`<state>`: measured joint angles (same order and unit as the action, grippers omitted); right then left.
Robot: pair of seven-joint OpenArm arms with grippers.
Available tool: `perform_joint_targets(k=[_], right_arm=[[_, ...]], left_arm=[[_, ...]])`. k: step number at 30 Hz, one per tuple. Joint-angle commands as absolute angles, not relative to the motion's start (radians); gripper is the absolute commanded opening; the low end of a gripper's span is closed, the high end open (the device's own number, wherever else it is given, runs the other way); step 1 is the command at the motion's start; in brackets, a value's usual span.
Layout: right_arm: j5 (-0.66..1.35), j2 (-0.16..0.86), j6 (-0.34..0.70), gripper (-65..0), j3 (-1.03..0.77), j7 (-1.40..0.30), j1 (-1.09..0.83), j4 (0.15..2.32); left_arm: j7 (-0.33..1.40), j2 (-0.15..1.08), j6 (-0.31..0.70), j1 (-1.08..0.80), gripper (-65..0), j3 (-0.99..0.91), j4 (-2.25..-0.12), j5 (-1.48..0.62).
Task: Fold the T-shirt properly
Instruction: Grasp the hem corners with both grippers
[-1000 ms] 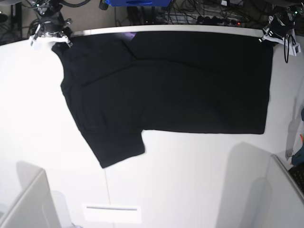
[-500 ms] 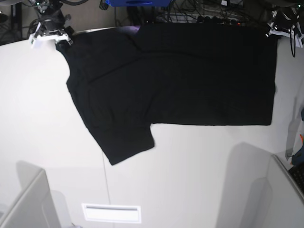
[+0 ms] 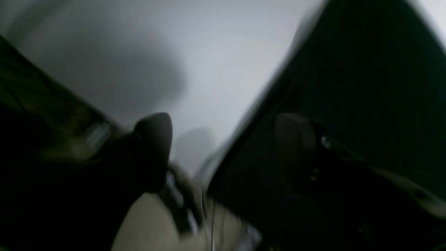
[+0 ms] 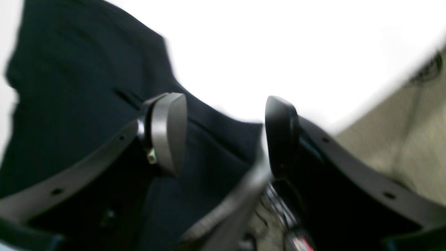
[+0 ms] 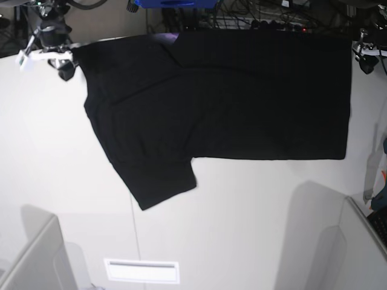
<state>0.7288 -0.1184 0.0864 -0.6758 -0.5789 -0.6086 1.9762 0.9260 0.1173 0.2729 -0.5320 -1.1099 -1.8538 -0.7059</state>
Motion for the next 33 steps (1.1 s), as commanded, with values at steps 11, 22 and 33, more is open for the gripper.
perform_joint_targets(k=[11,22,33], right_arm=[[0.739,0.136,0.03,-30.9,-0.275,-0.624,-0.166,1.779],[0.736,0.225,-0.002,-30.8,-0.085,-0.633,0.332,1.135],[0.743,0.263,0.002,-30.6,0.239,-0.565,0.516,0.843]], left_arm=[[0.909,0.131,0.278,-0.44,-65.0,-1.13,-1.928,-0.707],[0.911,0.176,0.278,-0.46,-65.0,-1.049,-1.906,-0.705],[0.911,0.179,0.278,-0.467,-65.0,-1.052,-1.905,-0.705]])
